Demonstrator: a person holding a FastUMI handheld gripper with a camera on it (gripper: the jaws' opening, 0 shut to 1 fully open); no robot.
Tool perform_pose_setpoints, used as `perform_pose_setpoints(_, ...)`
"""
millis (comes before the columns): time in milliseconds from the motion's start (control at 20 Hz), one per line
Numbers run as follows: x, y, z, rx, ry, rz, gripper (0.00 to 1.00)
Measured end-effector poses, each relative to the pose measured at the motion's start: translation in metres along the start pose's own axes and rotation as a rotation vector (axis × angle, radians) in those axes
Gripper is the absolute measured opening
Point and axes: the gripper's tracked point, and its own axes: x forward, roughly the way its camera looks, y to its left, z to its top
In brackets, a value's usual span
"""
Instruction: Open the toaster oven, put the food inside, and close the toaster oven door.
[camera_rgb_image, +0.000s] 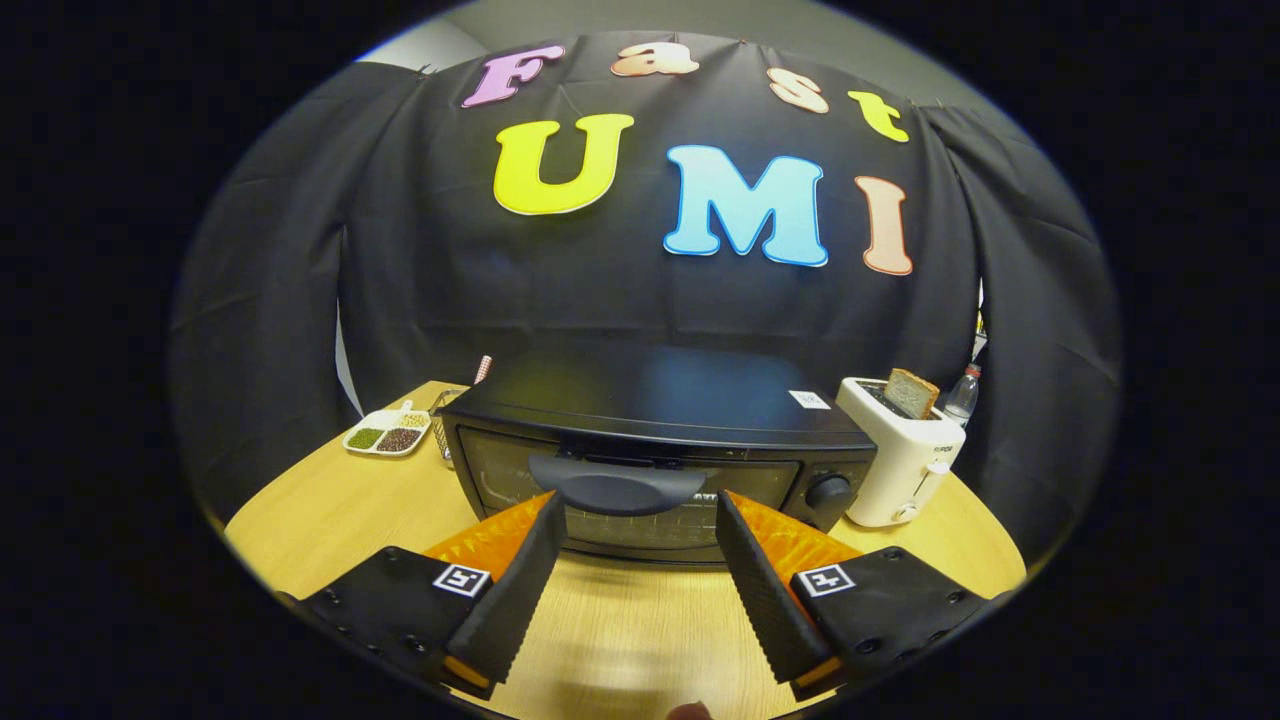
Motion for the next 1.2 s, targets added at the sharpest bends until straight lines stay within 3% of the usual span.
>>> perform_pose_setpoints(300, -0.075, -0.03, -0.003, -0.025, -0.07, -0.014, 0.96)
perform_pose_setpoints(600, -0.151, -0.096, 0.014, 0.017, -0.174, -0.1, 0.95)
perform_pose_setpoints(950, -0.201, -0.174, 0.021, 0.042, -0.242, -0.199, 0.96)
perform_pose_setpoints(1200, -0.226, -0.22, 0.029, 0.065, -0.274, -0.223, 0.96)
